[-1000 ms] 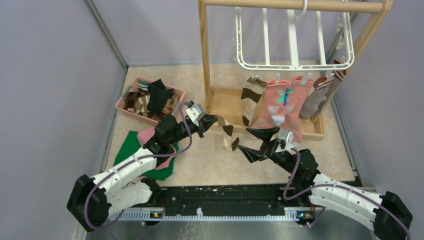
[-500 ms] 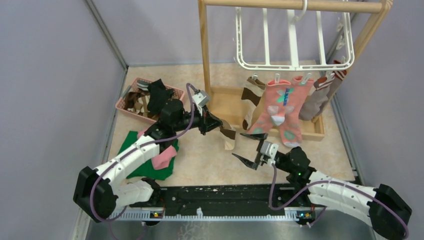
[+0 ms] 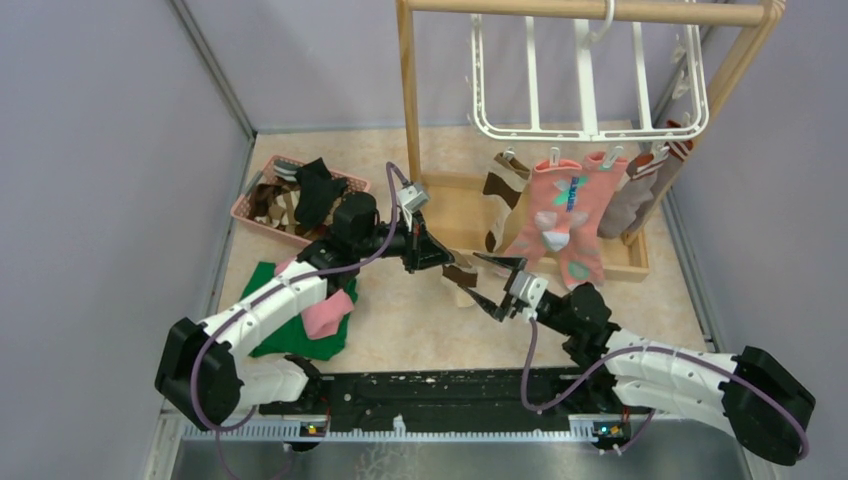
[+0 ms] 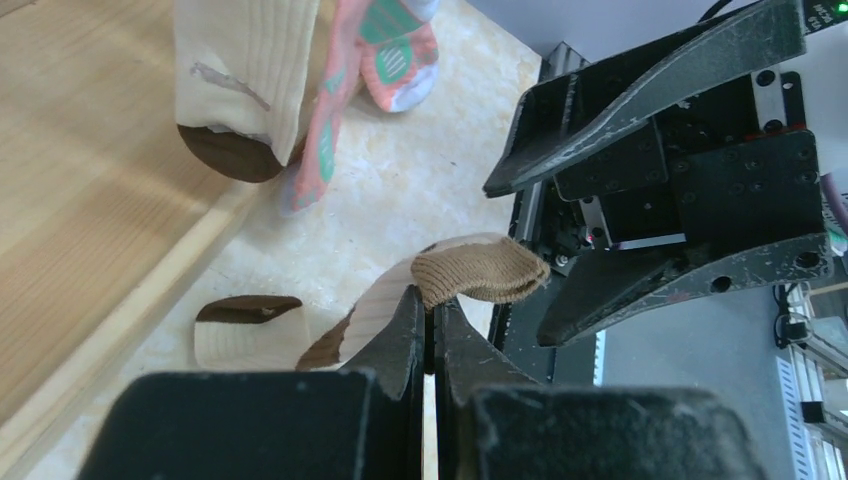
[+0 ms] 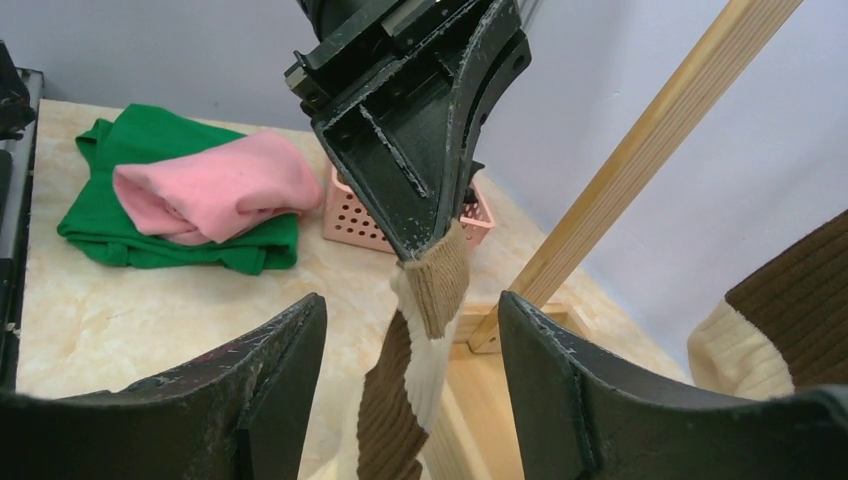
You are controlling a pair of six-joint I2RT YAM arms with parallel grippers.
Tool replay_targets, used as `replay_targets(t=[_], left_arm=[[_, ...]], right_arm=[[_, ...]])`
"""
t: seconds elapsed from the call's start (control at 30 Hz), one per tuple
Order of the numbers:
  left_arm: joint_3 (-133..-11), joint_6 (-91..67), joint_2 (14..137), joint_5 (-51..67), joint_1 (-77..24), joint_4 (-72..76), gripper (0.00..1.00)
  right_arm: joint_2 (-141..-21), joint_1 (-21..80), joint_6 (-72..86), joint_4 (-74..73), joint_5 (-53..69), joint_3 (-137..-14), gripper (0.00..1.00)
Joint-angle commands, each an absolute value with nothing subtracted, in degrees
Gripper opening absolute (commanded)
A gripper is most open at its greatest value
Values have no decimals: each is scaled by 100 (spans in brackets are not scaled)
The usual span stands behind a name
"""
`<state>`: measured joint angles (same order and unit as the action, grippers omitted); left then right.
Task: Clip the socks to the hanger
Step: Pick up the sock from the bin.
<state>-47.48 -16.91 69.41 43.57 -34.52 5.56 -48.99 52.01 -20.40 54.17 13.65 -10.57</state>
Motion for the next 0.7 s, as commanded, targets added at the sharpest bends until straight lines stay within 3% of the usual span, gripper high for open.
replay_targets(t=[0.0, 0.3, 0.57, 0.67], left_arm=[[-4990, -1818, 6988, 4769, -3430, 732, 0], [-4942, -1819, 6997, 4995, -3429, 834, 0], [-4860, -1775, 6923, 4992, -3430, 878, 1], [-4747, -1591, 6812, 5221, -3429, 1069, 18]], right_arm=[[-5112, 5267, -2177, 5742, 1320, -1421, 60], [-5262, 5265, -2343, 5624, 1195, -1554, 37], [-5091, 5264, -2399, 5396, 1184, -1561, 0], [-4833, 5264, -2176, 5626, 1192, -1404, 0]])
